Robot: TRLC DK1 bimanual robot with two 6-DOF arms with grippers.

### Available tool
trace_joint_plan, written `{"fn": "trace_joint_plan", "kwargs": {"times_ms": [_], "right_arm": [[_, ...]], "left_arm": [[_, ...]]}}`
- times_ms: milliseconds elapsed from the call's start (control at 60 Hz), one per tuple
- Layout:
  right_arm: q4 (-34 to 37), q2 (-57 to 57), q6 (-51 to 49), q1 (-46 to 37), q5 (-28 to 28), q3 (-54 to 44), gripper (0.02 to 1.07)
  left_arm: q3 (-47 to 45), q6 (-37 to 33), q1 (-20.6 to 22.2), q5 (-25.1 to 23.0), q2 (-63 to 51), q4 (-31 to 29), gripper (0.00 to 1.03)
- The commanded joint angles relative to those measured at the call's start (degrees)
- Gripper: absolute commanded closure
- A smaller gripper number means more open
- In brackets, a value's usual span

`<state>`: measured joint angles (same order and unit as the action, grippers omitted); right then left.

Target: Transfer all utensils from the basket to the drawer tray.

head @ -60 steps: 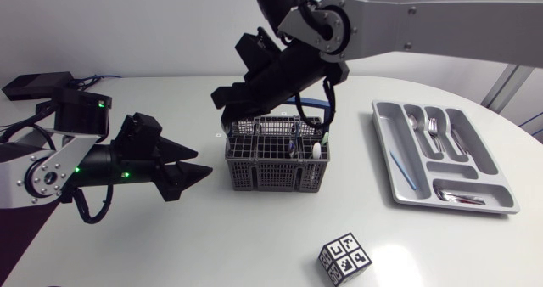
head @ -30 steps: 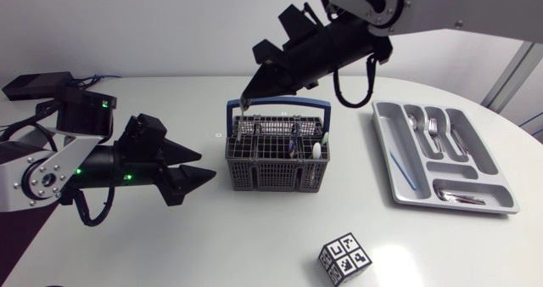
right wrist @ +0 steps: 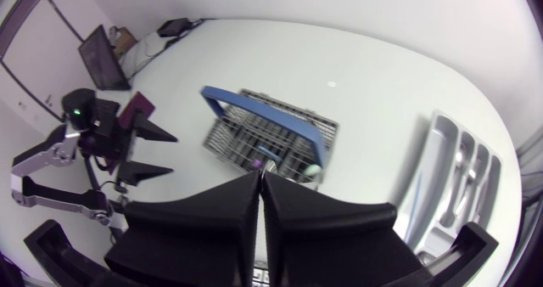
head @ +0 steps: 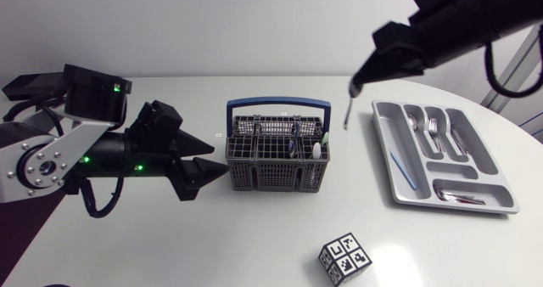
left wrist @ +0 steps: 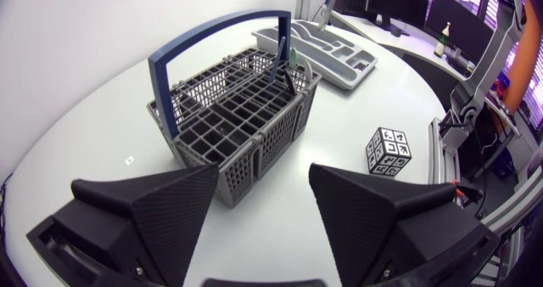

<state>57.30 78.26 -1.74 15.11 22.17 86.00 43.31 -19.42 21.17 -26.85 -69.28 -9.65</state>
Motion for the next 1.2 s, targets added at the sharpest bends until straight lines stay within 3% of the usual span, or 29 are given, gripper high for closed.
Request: {"fn": "trace_joint_plan", "kwargs": {"times_ms": [0, 217, 317, 450, 917, 983, 1100, 1183], "right_arm": [[1.68, -2.5, -4.68, -4.66, -2.75, -6.1, 1.01], [-1.05, -6.8, -14.61, -21.88, -8.9, -17.62, 1.01], [-6.41, -7.07, -20.41, -31.2, -12.51, -23.68, 1.01], [-14.5, -6.01, -24.54, -37.09, -17.25, -29.66, 1.01], [-37.0, 5.59, -27.88, -42.18, -26.13, -40.21, 1.0], [-37.87, 6.03, -27.62, -41.92, -26.13, -41.26, 0.84], [-38.05, 5.33, -26.74, -40.43, -26.13, -42.23, 0.37], [-37.79, 3.66, -26.3, -40.16, -25.87, -42.23, 0.21]], "left_arm": [[3.89, 2.72, 2.3, 0.66, -1.65, -0.9, 0.29], [11.01, 6.5, 7.22, 3.65, -6.31, -5.91, 0.29], [14.7, 8.35, 9.24, 5.05, -8.95, -7.66, 0.29], [18.04, 11.25, 10.38, 6.11, -12.02, -8.46, 0.29], [24.37, 18.19, 12.23, 6.28, -19.23, -9.16, 0.29], [25.07, 18.8, 12.58, 6.28, -19.49, -9.25, 0.29], [26.39, 20.3, 13.99, 6.37, -20.81, -9.25, 0.29], [27.09, 20.74, 14.95, 6.46, -21.87, -9.25, 0.29]]}}
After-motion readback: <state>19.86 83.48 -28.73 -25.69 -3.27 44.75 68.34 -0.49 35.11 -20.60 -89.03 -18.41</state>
